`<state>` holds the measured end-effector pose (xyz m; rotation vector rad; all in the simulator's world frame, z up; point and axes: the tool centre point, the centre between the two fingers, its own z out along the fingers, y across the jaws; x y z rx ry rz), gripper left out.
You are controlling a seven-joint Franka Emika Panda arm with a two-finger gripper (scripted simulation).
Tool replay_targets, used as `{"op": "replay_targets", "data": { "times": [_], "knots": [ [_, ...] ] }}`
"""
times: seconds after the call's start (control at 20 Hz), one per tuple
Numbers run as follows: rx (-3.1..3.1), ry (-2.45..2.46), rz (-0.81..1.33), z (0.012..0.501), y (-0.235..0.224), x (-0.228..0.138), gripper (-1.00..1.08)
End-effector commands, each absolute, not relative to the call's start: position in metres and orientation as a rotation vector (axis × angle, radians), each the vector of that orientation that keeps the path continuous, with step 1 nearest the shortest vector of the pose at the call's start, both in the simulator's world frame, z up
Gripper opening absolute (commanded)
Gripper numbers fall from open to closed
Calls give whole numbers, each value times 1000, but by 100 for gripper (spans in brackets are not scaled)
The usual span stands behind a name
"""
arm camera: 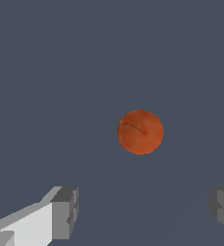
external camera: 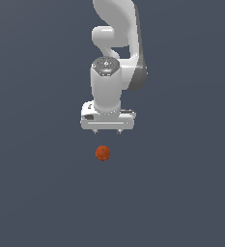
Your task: Pick up the object and move it to a goal position.
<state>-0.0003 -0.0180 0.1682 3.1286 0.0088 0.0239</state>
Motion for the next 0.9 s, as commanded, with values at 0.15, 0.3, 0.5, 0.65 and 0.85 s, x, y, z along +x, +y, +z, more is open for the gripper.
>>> {"op": "replay_targets", "data": {
  "times": [0.15,0.3,0.5,0.65,0.85],
  "knots": [
    [3123,19,22,169,-20,0,100],
    [3107,50,19,173,-25,-1,100],
    [3098,77,17,176,-27,-3,100],
    [3100,68,17,175,-27,-2,100],
    [3106,16,16,168,-29,2,100]
  ]
}}
